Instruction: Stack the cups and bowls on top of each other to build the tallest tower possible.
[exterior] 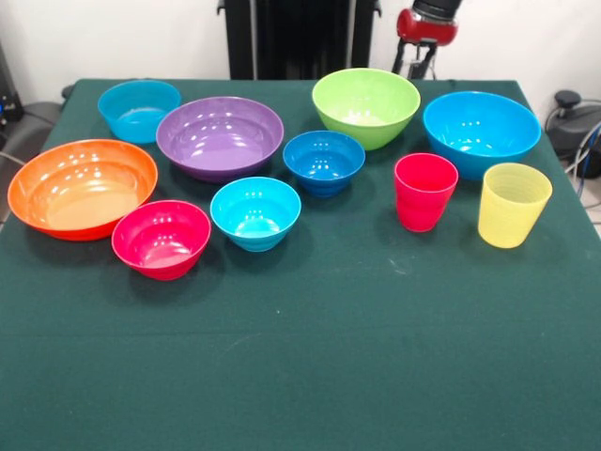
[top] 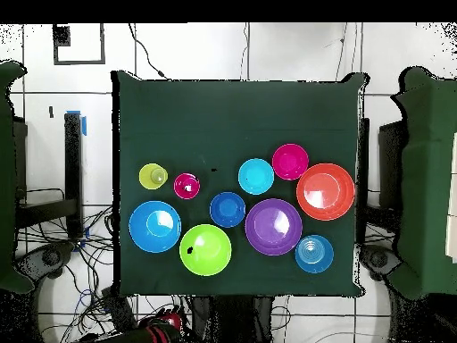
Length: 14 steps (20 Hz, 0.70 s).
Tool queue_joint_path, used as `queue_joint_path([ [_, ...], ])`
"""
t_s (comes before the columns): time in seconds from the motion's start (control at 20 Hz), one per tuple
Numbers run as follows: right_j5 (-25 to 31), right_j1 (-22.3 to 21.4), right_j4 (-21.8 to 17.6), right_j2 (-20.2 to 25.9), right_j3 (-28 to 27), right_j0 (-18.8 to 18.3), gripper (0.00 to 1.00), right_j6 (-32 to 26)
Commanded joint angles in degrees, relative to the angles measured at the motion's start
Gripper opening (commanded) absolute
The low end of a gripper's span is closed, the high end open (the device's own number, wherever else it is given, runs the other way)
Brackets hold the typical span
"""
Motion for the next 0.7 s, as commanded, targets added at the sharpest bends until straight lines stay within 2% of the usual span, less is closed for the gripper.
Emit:
queue_joint_path([
  [0.05, 3.09, -1.31, -1.53, 6.55, -5.21, -2.2, 1.0, 5.49],
  [0.7, 4.44, -4.36, -3.49, 6.85, -2.98, -4.13, 1.0, 5.2],
])
